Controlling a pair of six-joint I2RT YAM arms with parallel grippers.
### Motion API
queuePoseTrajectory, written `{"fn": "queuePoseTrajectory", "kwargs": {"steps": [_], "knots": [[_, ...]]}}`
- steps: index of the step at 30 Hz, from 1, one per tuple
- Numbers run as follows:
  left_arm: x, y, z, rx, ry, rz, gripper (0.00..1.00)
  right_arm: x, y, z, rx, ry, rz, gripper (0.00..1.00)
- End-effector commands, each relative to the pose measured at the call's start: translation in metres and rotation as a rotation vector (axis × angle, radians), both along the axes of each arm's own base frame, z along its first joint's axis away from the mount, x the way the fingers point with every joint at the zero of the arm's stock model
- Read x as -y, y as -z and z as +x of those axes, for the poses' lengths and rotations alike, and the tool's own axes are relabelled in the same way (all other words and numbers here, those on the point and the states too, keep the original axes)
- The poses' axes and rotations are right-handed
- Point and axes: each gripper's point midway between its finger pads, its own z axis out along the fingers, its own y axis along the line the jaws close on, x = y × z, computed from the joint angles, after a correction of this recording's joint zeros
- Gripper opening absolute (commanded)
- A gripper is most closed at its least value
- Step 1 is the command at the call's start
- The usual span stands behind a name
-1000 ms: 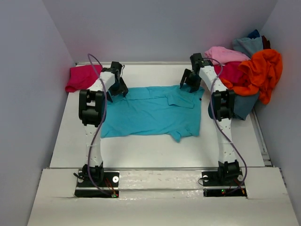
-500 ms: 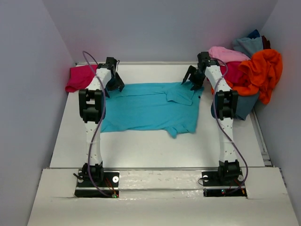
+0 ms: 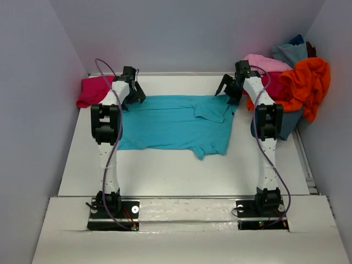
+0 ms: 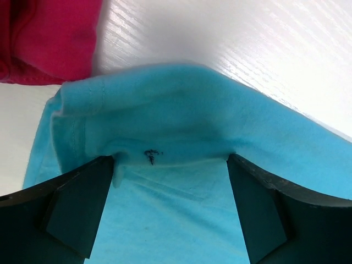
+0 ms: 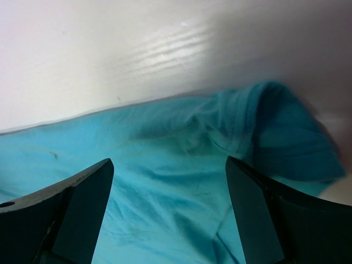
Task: Fold and stack the t-shirts
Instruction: Fold the tshirt
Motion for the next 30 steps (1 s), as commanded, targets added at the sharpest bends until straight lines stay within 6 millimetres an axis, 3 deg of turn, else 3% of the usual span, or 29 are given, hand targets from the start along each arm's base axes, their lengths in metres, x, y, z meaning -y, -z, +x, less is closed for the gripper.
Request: {"fn": "queuePoseTrajectory", "kwargs": {"steps": [1, 5, 8, 9, 13, 16, 17, 18, 20, 21, 23, 24, 25, 30], "knots": [[-0.011, -0.046, 0.012, 0.148, -0.012, 0.023, 0.99, 0.019, -0.066, 0.004, 0.154, 0.017, -0.043, 0.89], [-0.009, -0.071, 0.002, 0.172, -0.023, 0.059, 0.99, 0.021, -0.088, -0.005, 0.161, 0.017, -0.05, 0.9], [-0.007, -0.078, -0.009, 0.167, -0.023, 0.07, 0.99, 0.02, -0.097, -0.016, 0.159, 0.013, -0.044, 0.9], [-0.002, -0.09, -0.012, 0.189, -0.017, 0.074, 0.99, 0.013, -0.099, -0.019, 0.16, -0.003, -0.04, 0.9], [0.004, -0.102, -0.029, 0.183, -0.003, 0.093, 0.99, -0.007, -0.1, -0.043, 0.121, -0.046, -0.029, 0.9], [0.01, -0.106, -0.051, 0.152, 0.005, 0.103, 0.99, -0.027, -0.092, -0.075, 0.038, -0.101, -0.025, 0.89], [0.01, -0.097, -0.064, 0.116, 0.005, 0.094, 0.99, -0.033, -0.088, -0.084, 0.023, -0.121, -0.029, 0.88], [0.011, -0.106, -0.071, 0.132, 0.003, 0.078, 0.99, -0.036, -0.083, -0.104, -0.007, -0.135, -0.037, 0.88], [0.016, -0.103, -0.087, 0.121, 0.002, 0.06, 0.99, -0.052, -0.077, -0.13, -0.026, -0.178, -0.031, 0.87], [0.015, -0.098, -0.105, 0.108, -0.005, 0.045, 0.99, -0.052, -0.071, -0.153, -0.05, -0.183, -0.03, 0.86], [0.016, -0.085, -0.134, 0.073, -0.009, 0.014, 0.98, -0.058, -0.065, -0.178, -0.076, -0.195, 0.01, 0.85], [0.017, -0.083, -0.14, 0.078, -0.01, -0.003, 0.98, -0.055, -0.058, -0.2, -0.1, -0.195, 0.018, 0.84], [0.019, -0.066, -0.159, 0.028, -0.005, -0.021, 0.98, -0.054, -0.055, -0.211, -0.112, -0.196, 0.024, 0.84], [0.015, -0.063, -0.19, 0.04, -0.008, -0.038, 0.98, -0.033, -0.061, -0.256, -0.115, -0.188, -0.041, 0.82]]}}
